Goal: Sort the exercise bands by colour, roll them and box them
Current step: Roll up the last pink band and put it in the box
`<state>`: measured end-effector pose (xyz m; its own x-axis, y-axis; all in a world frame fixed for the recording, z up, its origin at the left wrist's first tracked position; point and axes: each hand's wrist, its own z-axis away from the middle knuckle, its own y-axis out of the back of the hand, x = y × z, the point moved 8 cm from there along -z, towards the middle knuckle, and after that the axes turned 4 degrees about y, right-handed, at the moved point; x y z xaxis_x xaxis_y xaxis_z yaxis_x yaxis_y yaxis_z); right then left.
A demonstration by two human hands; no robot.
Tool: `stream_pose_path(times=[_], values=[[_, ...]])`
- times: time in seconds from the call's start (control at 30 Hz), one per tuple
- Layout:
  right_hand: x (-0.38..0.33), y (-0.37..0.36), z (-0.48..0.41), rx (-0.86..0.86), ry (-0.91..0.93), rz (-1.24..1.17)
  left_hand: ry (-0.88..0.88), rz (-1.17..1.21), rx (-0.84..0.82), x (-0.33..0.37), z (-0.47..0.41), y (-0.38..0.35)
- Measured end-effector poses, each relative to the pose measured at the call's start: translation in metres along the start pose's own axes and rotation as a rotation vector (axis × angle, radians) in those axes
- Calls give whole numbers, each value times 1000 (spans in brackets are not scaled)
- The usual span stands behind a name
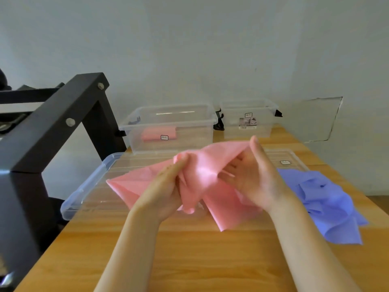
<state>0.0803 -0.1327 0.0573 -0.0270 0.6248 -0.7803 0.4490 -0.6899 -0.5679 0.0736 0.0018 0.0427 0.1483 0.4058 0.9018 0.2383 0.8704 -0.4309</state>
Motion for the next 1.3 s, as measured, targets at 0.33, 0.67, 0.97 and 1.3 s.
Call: stream_pose_path(times=[0.33,0.67,0.97,1.3], values=[[0,-8,11,12,2,410,-123,-278,52,18,19,-7],[28,-15,13,-18,-170,360,-25,-351,106,8,15,-2],[13,-9,7,-36,-55,-7,-80,-15,145,19,13,6],[0,-7,18,-41,-47,204,-70,-217,10,23,23,7]])
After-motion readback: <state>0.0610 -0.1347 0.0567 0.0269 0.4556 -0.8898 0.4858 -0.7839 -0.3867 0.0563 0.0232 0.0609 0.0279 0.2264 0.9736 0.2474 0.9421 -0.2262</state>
